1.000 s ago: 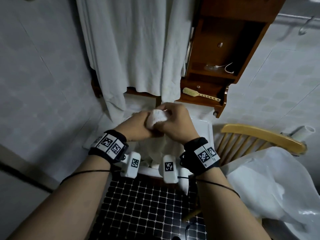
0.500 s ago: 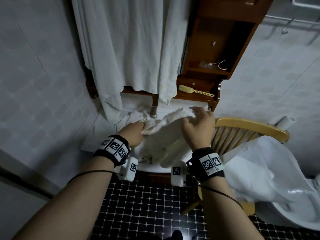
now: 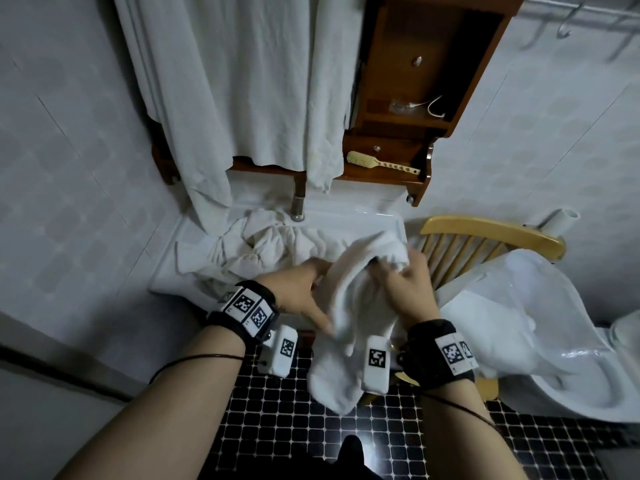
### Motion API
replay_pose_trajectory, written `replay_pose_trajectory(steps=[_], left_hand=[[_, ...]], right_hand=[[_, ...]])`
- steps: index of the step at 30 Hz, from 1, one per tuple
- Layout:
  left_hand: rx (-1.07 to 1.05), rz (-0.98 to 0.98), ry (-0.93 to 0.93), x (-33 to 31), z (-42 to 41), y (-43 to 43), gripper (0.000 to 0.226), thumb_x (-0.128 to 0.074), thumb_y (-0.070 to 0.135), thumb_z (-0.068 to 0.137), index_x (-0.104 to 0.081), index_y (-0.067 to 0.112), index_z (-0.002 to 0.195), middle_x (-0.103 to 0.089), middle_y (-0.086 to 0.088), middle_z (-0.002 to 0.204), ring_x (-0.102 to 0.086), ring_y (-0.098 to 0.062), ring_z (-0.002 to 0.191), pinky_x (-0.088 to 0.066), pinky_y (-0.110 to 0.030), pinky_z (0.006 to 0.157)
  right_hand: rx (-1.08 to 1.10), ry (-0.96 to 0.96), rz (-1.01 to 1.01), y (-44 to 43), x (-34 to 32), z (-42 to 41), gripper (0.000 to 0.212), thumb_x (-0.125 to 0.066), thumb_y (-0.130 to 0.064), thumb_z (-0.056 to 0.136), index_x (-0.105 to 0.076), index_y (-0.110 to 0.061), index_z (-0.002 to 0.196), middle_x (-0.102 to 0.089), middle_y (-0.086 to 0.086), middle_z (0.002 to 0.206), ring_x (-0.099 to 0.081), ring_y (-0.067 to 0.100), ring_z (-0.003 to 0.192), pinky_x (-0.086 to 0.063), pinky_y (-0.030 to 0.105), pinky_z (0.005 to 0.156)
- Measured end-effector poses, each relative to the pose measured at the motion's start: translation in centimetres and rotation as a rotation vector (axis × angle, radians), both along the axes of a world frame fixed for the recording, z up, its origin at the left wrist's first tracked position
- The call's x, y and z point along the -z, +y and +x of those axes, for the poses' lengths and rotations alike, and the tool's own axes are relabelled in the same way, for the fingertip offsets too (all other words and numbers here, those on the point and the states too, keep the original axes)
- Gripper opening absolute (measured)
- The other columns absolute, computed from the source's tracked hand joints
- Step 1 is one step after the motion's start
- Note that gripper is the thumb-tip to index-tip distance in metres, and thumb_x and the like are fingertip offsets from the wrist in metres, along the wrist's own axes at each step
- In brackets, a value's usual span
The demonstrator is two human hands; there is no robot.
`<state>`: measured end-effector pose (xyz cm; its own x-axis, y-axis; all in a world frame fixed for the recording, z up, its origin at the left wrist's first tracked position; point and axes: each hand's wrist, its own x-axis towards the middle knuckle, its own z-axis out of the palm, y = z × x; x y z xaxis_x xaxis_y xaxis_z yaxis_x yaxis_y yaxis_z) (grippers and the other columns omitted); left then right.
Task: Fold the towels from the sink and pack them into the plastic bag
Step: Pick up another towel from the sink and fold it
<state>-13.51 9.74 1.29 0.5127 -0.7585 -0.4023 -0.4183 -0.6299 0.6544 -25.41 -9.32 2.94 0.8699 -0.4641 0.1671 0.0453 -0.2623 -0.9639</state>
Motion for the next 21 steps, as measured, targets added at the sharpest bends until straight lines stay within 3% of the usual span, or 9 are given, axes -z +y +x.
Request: replay_pose_trajectory(steps=[2, 5, 6, 9, 11, 13, 16, 19, 21], left_hand=[[0.009, 0.035, -0.063, 1.2, -0.6, -0.6, 0.111, -0.1, 0.043, 0.058, -0.041, 0.03, 0.151, -0.057, 0.009, 0.141, -0.057, -0.015, 0.124, -0.052, -0.038, 0.103], [-0.089, -0.115, -0.277, 3.1, -0.3, -1.8, 0.034, -0.075, 0.022, 0.09, -0.067, 0.023, 0.123, -0.07, 0.001, 0.119, -0.067, -0.023, 0.112, -0.056, -0.04, 0.091], [-0.133, -0.137, -0.334, 3.4, -0.1, -2.2, 0.022, -0.065, 0.017, 0.095, -0.07, 0.025, 0.114, -0.072, 0.0, 0.111, -0.069, -0.026, 0.106, -0.058, -0.044, 0.089], [-0.312, -0.169, -0.304, 3.4, 0.7, -2.9, 0.034, -0.052, 0.011, 0.101, -0.069, 0.031, 0.122, -0.071, 0.001, 0.119, -0.066, -0.023, 0.11, -0.055, -0.045, 0.098], [-0.411, -0.308, -0.275, 1.9, 0.9, -3.4, 0.027, -0.044, 0.013, 0.106, -0.068, 0.024, 0.1, -0.07, 0.001, 0.095, -0.063, -0.018, 0.087, -0.053, -0.036, 0.08], [-0.458, -0.466, -0.25, -0.8, 0.9, -4.3, 0.036, -0.039, 0.026, 0.112, -0.052, 0.018, 0.079, -0.052, 0.001, 0.068, -0.052, -0.017, 0.061, -0.05, -0.039, 0.062], [-0.344, -0.431, -0.144, -2.9, 0.9, -5.5, 0.042, -0.047, 0.041, 0.109, -0.057, 0.017, 0.077, -0.048, 0.009, 0.057, -0.052, -0.016, 0.051, -0.056, -0.042, 0.054], [-0.238, -0.151, -0.131, -1.5, 0.9, -5.5, 0.003, -0.068, 0.031, 0.093, -0.07, 0.03, 0.096, -0.07, 0.009, 0.091, -0.067, -0.012, 0.074, -0.061, -0.036, 0.072], [-0.083, 0.089, -0.084, 0.4, 0.9, -4.6, 0.056, -0.08, 0.021, 0.08, -0.061, 0.038, 0.13, -0.06, 0.006, 0.13, -0.067, -0.015, 0.098, -0.062, -0.036, 0.082]], right_hand=[[0.183, -0.093, 0.258, -0.9, -0.8, -0.3, 0.016, -0.069, 0.0, 0.085, -0.074, -0.012, 0.094, -0.074, 0.003, 0.087, -0.068, 0.015, 0.081, -0.054, 0.034, 0.074], [0.38, -0.138, 0.423, -2.0, -1.7, -0.4, 0.019, -0.069, -0.006, 0.084, -0.074, -0.007, 0.101, -0.076, 0.014, 0.097, -0.073, 0.026, 0.09, -0.059, 0.045, 0.083], [0.417, -0.144, 0.433, -2.5, -1.8, -0.5, 0.017, -0.07, -0.009, 0.083, -0.076, -0.012, 0.098, -0.077, 0.016, 0.099, -0.075, 0.031, 0.094, -0.06, 0.049, 0.085], [0.472, -0.068, 0.323, -3.9, -0.7, -0.8, 0.017, -0.076, -0.014, 0.08, -0.076, -0.015, 0.097, -0.079, 0.01, 0.096, -0.075, 0.034, 0.095, -0.062, 0.052, 0.086], [0.522, 0.133, 0.055, -4.7, 0.5, -1.0, 0.036, -0.078, -0.02, 0.077, -0.07, -0.017, 0.112, -0.076, 0.003, 0.1, -0.073, 0.026, 0.092, -0.062, 0.046, 0.087], [0.475, 0.273, -0.15, -4.8, 1.2, -0.7, 0.047, -0.075, -0.013, 0.081, -0.062, -0.022, 0.125, -0.07, 0.0, 0.105, -0.068, 0.018, 0.093, -0.058, 0.03, 0.082], [0.219, 0.302, -0.277, -2.9, 1.6, 0.5, 0.037, -0.06, 0.003, 0.082, -0.074, -0.029, 0.096, -0.071, -0.007, 0.081, -0.069, 0.008, 0.076, -0.059, 0.029, 0.071], [0.14, 0.306, -0.3, -1.6, 2.5, 1.2, 0.036, -0.057, 0.003, 0.084, -0.08, -0.024, 0.084, -0.074, -0.008, 0.08, -0.069, 0.008, 0.074, -0.053, 0.025, 0.071], [0.136, 0.227, -0.194, -1.4, 2.1, 1.4, 0.038, -0.052, -0.001, 0.089, -0.081, -0.023, 0.094, -0.077, -0.007, 0.092, -0.069, 0.005, 0.081, -0.055, 0.025, 0.074]])
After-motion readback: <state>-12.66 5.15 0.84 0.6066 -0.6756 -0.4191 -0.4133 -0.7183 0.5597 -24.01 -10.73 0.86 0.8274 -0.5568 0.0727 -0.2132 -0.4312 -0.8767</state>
